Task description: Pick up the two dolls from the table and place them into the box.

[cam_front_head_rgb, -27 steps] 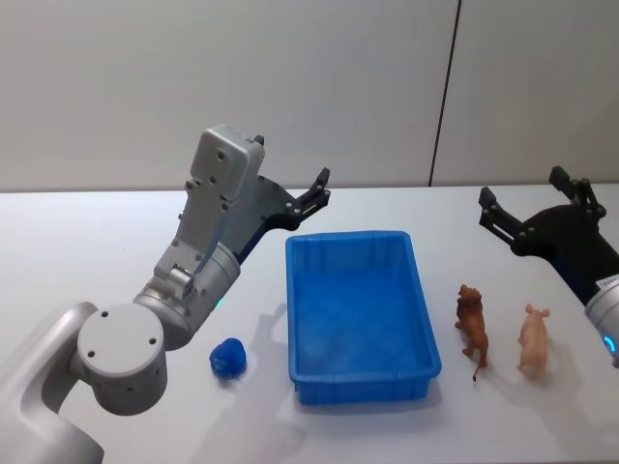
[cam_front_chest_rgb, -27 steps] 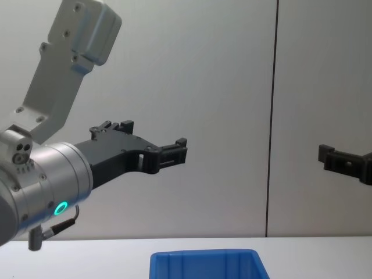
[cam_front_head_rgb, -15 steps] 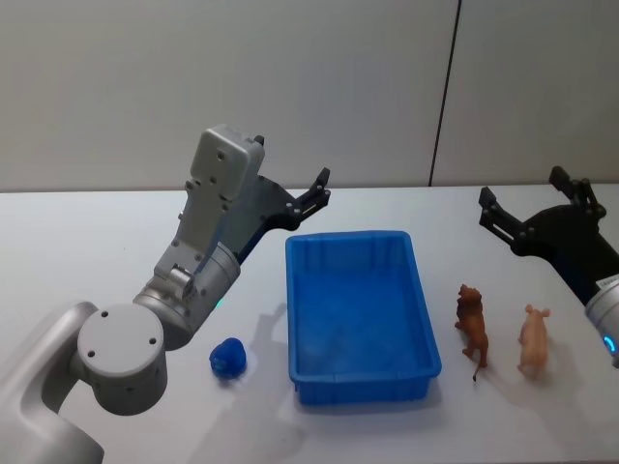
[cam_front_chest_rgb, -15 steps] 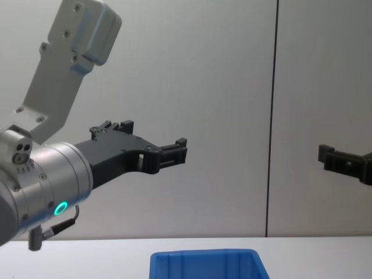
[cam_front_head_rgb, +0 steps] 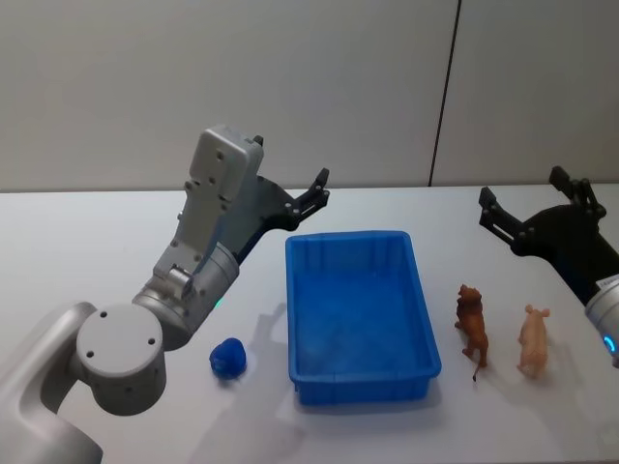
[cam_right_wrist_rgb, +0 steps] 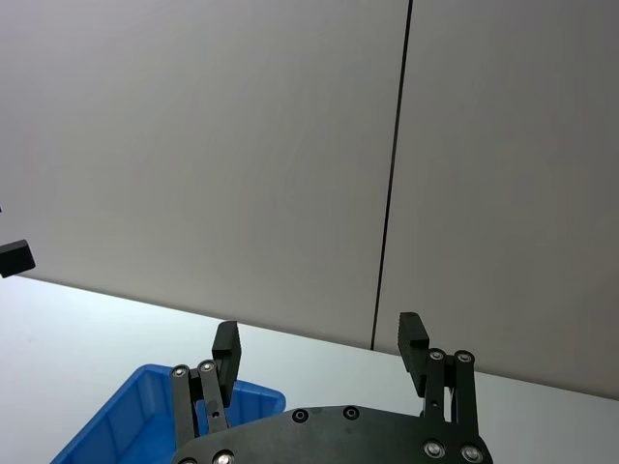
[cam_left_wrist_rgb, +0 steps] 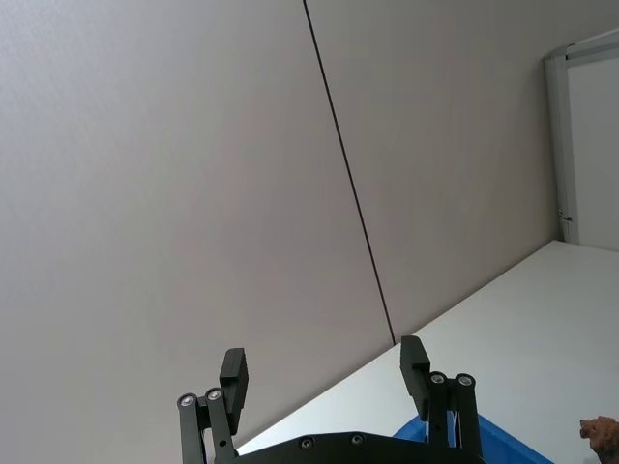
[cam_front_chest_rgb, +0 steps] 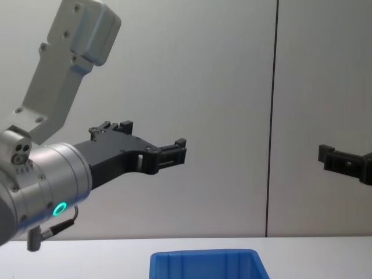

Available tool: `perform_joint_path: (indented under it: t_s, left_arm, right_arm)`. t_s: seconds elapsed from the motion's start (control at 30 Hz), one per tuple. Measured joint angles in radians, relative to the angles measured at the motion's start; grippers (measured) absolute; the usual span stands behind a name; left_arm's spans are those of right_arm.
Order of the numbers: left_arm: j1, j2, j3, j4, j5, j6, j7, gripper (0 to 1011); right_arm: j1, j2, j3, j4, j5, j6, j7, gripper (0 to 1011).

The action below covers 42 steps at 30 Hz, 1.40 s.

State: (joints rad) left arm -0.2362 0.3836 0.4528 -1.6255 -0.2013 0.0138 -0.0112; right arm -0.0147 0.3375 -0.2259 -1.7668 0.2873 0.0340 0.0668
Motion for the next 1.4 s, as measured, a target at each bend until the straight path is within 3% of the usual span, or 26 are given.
perform_joint_path:
  t_s: [0.4, 0.77, 1.03, 1.4]
  left_arm:
    - [0.030, 0.043, -0.031, 0.015, -0.073, -0.009, -0.008, 1001]
    - [0.084, 0.098, -0.072, 0.052, -0.228, -0.016, -0.003, 1001]
    - [0.112, 0.117, -0.090, 0.089, -0.335, -0.014, -0.006, 1001]
    - [0.125, 0.122, -0.101, 0.143, -0.418, 0.011, -0.051, 1001]
  right_arm:
    - [0.000, 0.000, 0.000, 0.000, 0.000, 0.000, 0.000, 1001]
    - [0.000, 0.000, 0.000, 0.000, 0.000, 0.000, 0.000, 1001]
    - [0.000, 0.000, 0.000, 0.000, 0.000, 0.000, 0.000, 1001]
    - [0.000, 0.000, 0.000, 0.000, 0.000, 0.000, 0.000, 1001]
